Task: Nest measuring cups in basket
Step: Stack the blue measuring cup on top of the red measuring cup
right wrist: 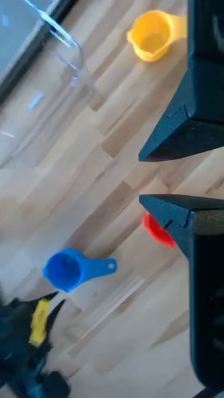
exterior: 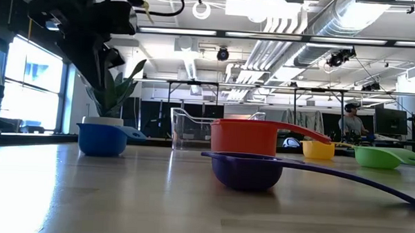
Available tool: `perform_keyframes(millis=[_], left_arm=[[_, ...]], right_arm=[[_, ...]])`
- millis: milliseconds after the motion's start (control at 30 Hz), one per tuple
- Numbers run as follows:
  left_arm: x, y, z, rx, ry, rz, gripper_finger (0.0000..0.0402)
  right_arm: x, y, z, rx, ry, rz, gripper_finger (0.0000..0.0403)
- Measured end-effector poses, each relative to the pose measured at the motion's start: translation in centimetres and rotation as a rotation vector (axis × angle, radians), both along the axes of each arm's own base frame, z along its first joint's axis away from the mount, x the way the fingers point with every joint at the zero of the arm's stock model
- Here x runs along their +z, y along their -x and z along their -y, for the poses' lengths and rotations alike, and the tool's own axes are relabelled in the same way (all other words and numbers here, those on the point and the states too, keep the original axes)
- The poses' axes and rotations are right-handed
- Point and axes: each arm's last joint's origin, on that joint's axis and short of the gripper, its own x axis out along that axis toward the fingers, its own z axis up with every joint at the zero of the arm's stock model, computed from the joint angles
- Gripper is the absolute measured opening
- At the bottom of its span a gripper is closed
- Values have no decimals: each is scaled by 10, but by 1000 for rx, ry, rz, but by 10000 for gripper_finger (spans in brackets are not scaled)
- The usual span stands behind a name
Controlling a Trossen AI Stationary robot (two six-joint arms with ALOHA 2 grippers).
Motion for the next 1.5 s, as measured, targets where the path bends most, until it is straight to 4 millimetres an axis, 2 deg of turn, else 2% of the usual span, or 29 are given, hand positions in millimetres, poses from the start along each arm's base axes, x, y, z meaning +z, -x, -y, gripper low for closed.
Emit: perform_keyframes(millis=[133,367,600,833,1067,1500], left_arm=[[0,0,-6,8,-9,2,60],[0,0,-17,35,-16,3,60],[0,-1,-24,-115,-92,21,60],[-14,-9,-35,-70,-80,-38,60],[-32,-16,-43,-11,-52,-121,60],[-32,-16,-45,-45,-69,-119,60]], right_arm=[[10,2,6,32,22,22,87],[10,0,25,56,66,-12,87],[10,-2,49,45,90,-40,87],[9,-1,70,34,73,-58,87],[9,-1,82,52,83,-77,87],[9,1,99,74,85,-101,87]])
